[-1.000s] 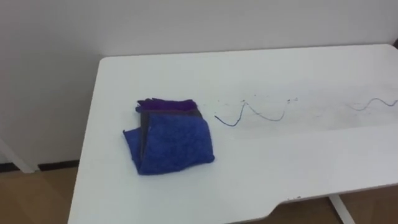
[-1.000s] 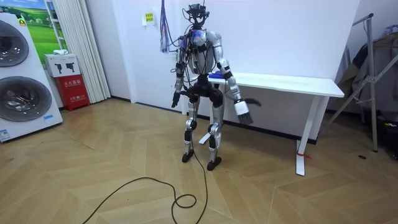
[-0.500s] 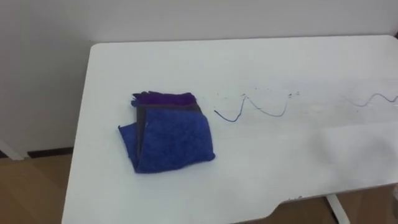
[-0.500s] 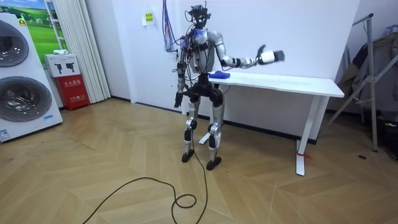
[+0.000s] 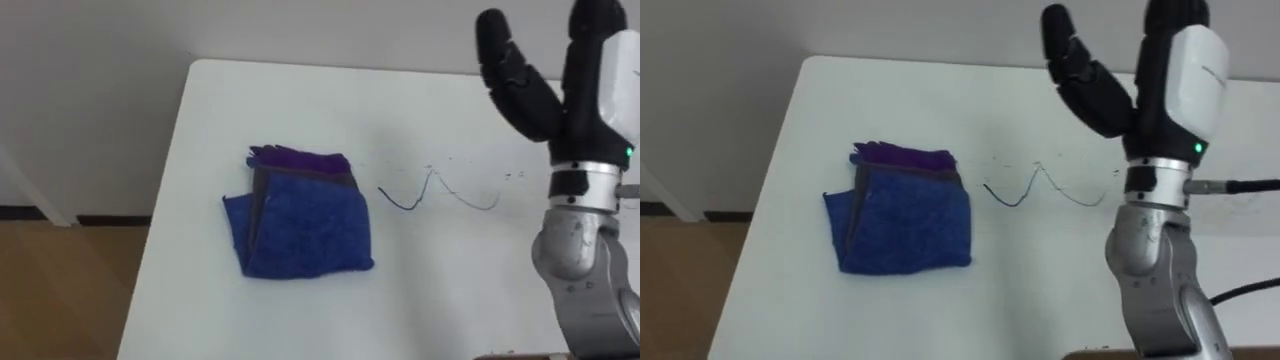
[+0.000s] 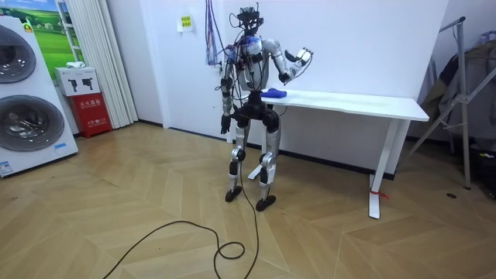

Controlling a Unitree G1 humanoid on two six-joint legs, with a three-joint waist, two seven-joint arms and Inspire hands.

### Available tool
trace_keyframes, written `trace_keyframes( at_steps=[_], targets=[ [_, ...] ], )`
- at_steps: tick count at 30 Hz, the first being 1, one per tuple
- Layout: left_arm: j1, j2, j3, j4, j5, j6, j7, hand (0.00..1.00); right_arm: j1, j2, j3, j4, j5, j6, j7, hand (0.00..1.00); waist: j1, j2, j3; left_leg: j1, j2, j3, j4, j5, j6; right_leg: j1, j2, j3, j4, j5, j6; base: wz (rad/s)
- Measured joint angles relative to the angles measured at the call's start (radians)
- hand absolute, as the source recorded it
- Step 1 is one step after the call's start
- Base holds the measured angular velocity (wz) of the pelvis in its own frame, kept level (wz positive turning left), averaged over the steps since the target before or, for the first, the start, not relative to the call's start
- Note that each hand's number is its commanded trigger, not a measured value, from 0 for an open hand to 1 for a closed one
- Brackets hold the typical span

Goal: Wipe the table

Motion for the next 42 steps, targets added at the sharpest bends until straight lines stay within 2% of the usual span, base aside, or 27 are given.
trace_keyframes(
  at_steps=[1, 3, 6, 8, 10, 11, 12, 13, 14, 15, 16, 17, 18, 19, 20, 21, 22, 23, 24, 26, 28, 31, 32, 33, 34, 36, 42],
  targets=[
    [0.000, 0.000, -0.004, 0.002, 0.000, -0.001, -0.001, 0.00, -0.003, 0.000, 0.016, 0.000, -0.010, 0.000, 0.005, 0.00, 0.004, 0.002, -0.0015, 0.001, 0.000, -0.002, 0.000, 0.000, 0.000, 0.001, 0.000, -0.002, 0.000, 0.000, 0.000, -0.04],
    [-0.001, 0.001, -0.023, 0.007, 0.001, -0.001, -0.004, 0.00, -0.016, 0.000, 0.089, 0.000, -0.060, -0.005, 0.037, 0.00, 0.016, 0.006, -0.0061, 0.003, 0.000, -0.046, 0.000, 0.000, 0.000, 0.003, 0.001, -0.012, 0.003, 0.000, 0.000, 0.04],
    [-0.010, 0.004, -0.043, 0.007, 0.003, -0.001, -0.022, 0.00, -0.032, 0.000, 0.152, 0.000, -0.108, -0.009, 0.078, 0.00, 0.024, 0.005, -0.0057, 0.000, 0.000, -0.087, 0.000, 0.000, 0.000, 0.013, 0.001, -0.032, 0.001, 0.000, 0.000, 0.20],
    [-0.018, 0.004, -0.054, 0.006, 0.004, -0.001, -0.024, 0.00, -0.033, -0.006, 0.182, 0.000, -0.108, -0.007, 0.089, 0.00, 0.030, 0.003, -0.0062, 0.007, 0.001, -0.095, -0.004, 0.001, 0.001, 0.011, 0.002, -0.030, 0.007, 0.000, 0.000, 0.16],
    [-0.031, 0.005, -0.069, 0.006, 0.004, -0.001, -0.023, 0.00, -0.034, -0.008, 0.221, 0.013, -0.116, -0.007, 0.104, 0.00, 0.056, 0.005, -0.0037, 0.020, 0.007, -0.146, -0.016, 0.010, 0.004, -0.012, 0.007, -0.037, 0.050, -0.003, -0.004, -0.17],
    [-0.035, 0.006, -0.069, 0.006, 0.005, -0.001, -0.020, 0.00, -0.039, -0.008, 0.256, 0.024, -0.147, -0.008, 0.123, 0.00, 0.059, 0.003, -0.0045, 0.023, 0.012, -0.203, -0.014, 0.011, 0.004, -0.026, 0.011, -0.046, 0.080, -0.002, -0.007, -0.22],
    [-0.036, 0.007, -0.069, 0.006, 0.005, -0.002, -0.020, 0.00, -0.039, -0.008, 0.274, 0.029, -0.162, -0.008, 0.131, 0.00, 0.061, -0.005, -0.0079, 0.018, 0.011, -0.209, -0.003, 0.011, 0.004, -0.022, 0.007, -0.042, 0.087, 0.003, -0.014, -0.05],
    [-0.042, 0.017, -0.080, 0.017, 0.007, -0.004, -0.023, 0.00, -0.038, -0.002, 0.304, 0.049, -0.182, -0.007, 0.145, 0.00, 0.064, -0.038, 0.0208, -0.036, -0.021, -0.168, 0.101, -0.008, 0.003, 0.020, -0.031, 0.020, 0.052, 0.012, -0.022, 0.32],
    [-0.056, 0.017, -0.102, 0.014, 0.023, -0.009, -0.026, 0.00, -0.037, 0.000, 0.314, 0.076, -0.186, -0.009, 0.158, 0.00, 0.058, -0.077, 0.0170, -0.105, -0.063, -0.141, 0.057, -0.002, 0.012, 0.039, -0.062, 0.085, 0.008, 0.011, -0.021, 0.55],
    [-0.070, 0.011, -0.117, 0.009, 0.035, -0.010, -0.029, 0.00, -0.039, -0.009, 0.307, 0.084, -0.184, -0.009, 0.166, 0.00, 0.056, -0.076, 0.0161, -0.144, -0.071, -0.131, 0.012, 0.030, 0.019, 0.038, -0.066, 0.084, 0.001, 0.011, -0.019, 0.34],
    [-0.083, 0.007, -0.127, 0.008, 0.050, -0.015, -0.038, 0.00, -0.038, -0.005, 0.305, 0.119, -0.193, -0.002, 0.190, 0.00, 0.085, -0.085, 0.0133, -0.150, -0.082, -0.103, 0.022, 0.087, 0.061, 0.026, -0.079, 0.091, 0.001, 0.007, 0.012, -0.07],
    [-0.089, 0.004, -0.131, 0.015, 0.050, -0.015, -0.042, 0.00, -0.036, 0.003, 0.309, 0.139, -0.218, -0.006, 0.217, 0.00, 0.109, -0.078, 0.0165, -0.136, -0.080, -0.113, 0.022, 0.087, 0.061, 0.020, -0.069, 0.077, 0.000, 0.003, 0.033, -0.30],
    [-0.089, 0.005, -0.134, 0.021, 0.050, -0.015, -0.042, 0.00, -0.036, 0.004, 0.310, 0.156, -0.221, -0.016, 0.220, 0.00, 0.114, -0.073, 0.0164, -0.134, -0.079, -0.137, 0.025, 0.087, 0.061, 0.017, -0.055, 0.081, -0.011, -0.002, 0.030, -0.17],
    [-0.094, 0.007, -0.135, 0.033, 0.052, -0.014, -0.042, 0.00, -0.035, 0.003, 0.315, 0.173, -0.223, -0.030, 0.228, 0.00, 0.112, -0.053, 0.0165, -0.134, -0.067, -0.201, 0.024, 0.087, 0.060, -0.011, -0.014, 0.082, -0.040, -0.004, 0.016, -0.10],
    [-0.096, 0.009, -0.134, 0.046, 0.061, -0.015, -0.040, 0.00, -0.035, 0.004, 0.323, 0.179, -0.234, -0.032, 0.232, 0.00, 0.111, -0.036, 0.0200, -0.133, -0.058, -0.239, 0.022, 0.086, 0.060, -0.063, 0.016, 0.083, -0.072, 0.021, -0.011, -0.10],
    [-0.097, 0.011, -0.132, 0.054, 0.070, -0.015, -0.038, 0.00, -0.035, 0.004, 0.327, 0.184, -0.245, -0.033, 0.232, 0.00, 0.108, -0.034, 0.0215, -0.130, -0.060, -0.247, 0.021, 0.086, 0.060, -0.083, 0.023, 0.082, -0.089, 0.049, -0.013, -0.05],
    [-0.095, 0.008, -0.132, 0.080, 0.073, -0.014, -0.035, 0.00, -0.027, 0.000, 0.335, 0.203, -0.262, -0.039, 0.232, 0.00, 0.095, -0.025, 0.0163, -0.104, -0.067, -0.244, 0.009, 0.077, 0.046, -0.096, 0.022, 0.052, -0.078, 0.120, -0.052, 0.28],
    [-0.088, 0.002, -0.134, 0.092, 0.074, -0.013, -0.035, 0.00, -0.005, -0.005, 0.338, 0.233, -0.269, -0.038, 0.231, 0.00, 0.070, 0.002, 0.0068, -0.075, -0.062, -0.226, -0.015, 0.078, 0.043, -0.069, 0.022, 0.035, -0.068, 0.119, -0.050, 0.41],
    [-0.087, 0.004, -0.133, 0.093, 0.074, -0.016, -0.035, 0.00, 0.009, -0.008, 0.338, 0.262, -0.280, -0.033, 0.233, 0.00, 0.059, 0.014, 0.0012, -0.060, -0.062, -0.201, -0.023, 0.079, 0.043, -0.056, 0.026, 0.023, -0.067, 0.116, -0.048, 0.33],
    [-0.093, 0.013, -0.127, 0.092, 0.074, -0.016, -0.030, 0.00, 0.012, -0.005, 0.338, 0.292, -0.296, -0.018, 0.250, 0.00, 0.058, 0.014, 0.0005, -0.052, -0.053, -0.187, -0.030, 0.078, 0.043, -0.051, 0.029, 0.025, -0.067, 0.107, -0.051, 0.01],
    [-0.101, 0.013, -0.126, 0.092, 0.074, -0.015, -0.023, 0.00, 0.013, -0.005, 0.339, 0.314, -0.302, -0.015, 0.266, 0.00, 0.057, 0.006, 0.0013, -0.052, -0.056, -0.185, -0.031, 0.078, 0.042, -0.052, 0.031, 0.025, -0.066, 0.104, -0.054, 0.00],
    [-0.116, 0.005, -0.127, 0.092, 0.068, -0.015, -0.020, 0.00, 0.046, -0.006, 0.339, 0.319, -0.326, -0.014, 0.274, 0.00, 0.055, -0.017, 0.0019, -0.051, -0.059, -0.183, -0.031, 0.069, 0.041, -0.049, 0.033, 0.021, -0.064, 0.092, -0.060, 0.08],
    [-0.115, 0.003, -0.128, 0.092, 0.067, -0.015, -0.020, 0.00, 0.071, -0.006, 0.339, 0.323, -0.334, -0.016, 0.274, 0.00, 0.055, -0.021, 0.0011, -0.050, -0.057, -0.175, -0.031, 0.066, 0.043, -0.048, 0.035, 0.022, -0.064, 0.091, -0.060, 0.05],
    [-0.111, 0.002, -0.128, 0.092, 0.067, -0.015, -0.018, 0.00, 0.100, -0.005, 0.339, 0.326, -0.340, -0.016, 0.274, 0.00, 0.058, -0.027, -0.0033, -0.049, -0.056, -0.172, -0.030, 0.063, 0.045, -0.046, 0.039, 0.022, -0.062, 0.091, -0.060, 0.00],
    [-0.109, 0.002, -0.128, 0.093, 0.067, -0.015, -0.016, 0.00, 0.112, -0.005, 0.339, 0.326, -0.341, -0.017, 0.274, 0.00, 0.058, -0.028, -0.0041, -0.047, -0.057, -0.171, -0.029, 0.061, 0.047, -0.044, 0.040, 0.022, -0.061, 0.092, -0.059, 0.00],
    [-0.096, 0.002, -0.134, 0.094, 0.067, -0.012, -0.014, 0.00, 0.140, -0.005, 0.338, 0.326, -0.341, -0.018, 0.273, 0.00, 0.056, -0.022, 0.0004, -0.037, -0.058, -0.164, -0.023, 0.049, 0.052, -0.031, 0.036, 0.015, -0.058, 0.092, -0.054, -0.04],
    [-0.096, 0.002, -0.134, 0.092, 0.067, -0.012, -0.010, 0.00, 0.148, -0.005, 0.334, 0.314, -0.343, -0.031, 0.255, 0.00, 0.049, -0.012, 0.0048, -0.039, -0.064, -0.162, -0.015, 0.046, 0.056, -0.034, 0.030, 0.015, -0.050, 0.087, -0.048, -0.01]
  ],
)
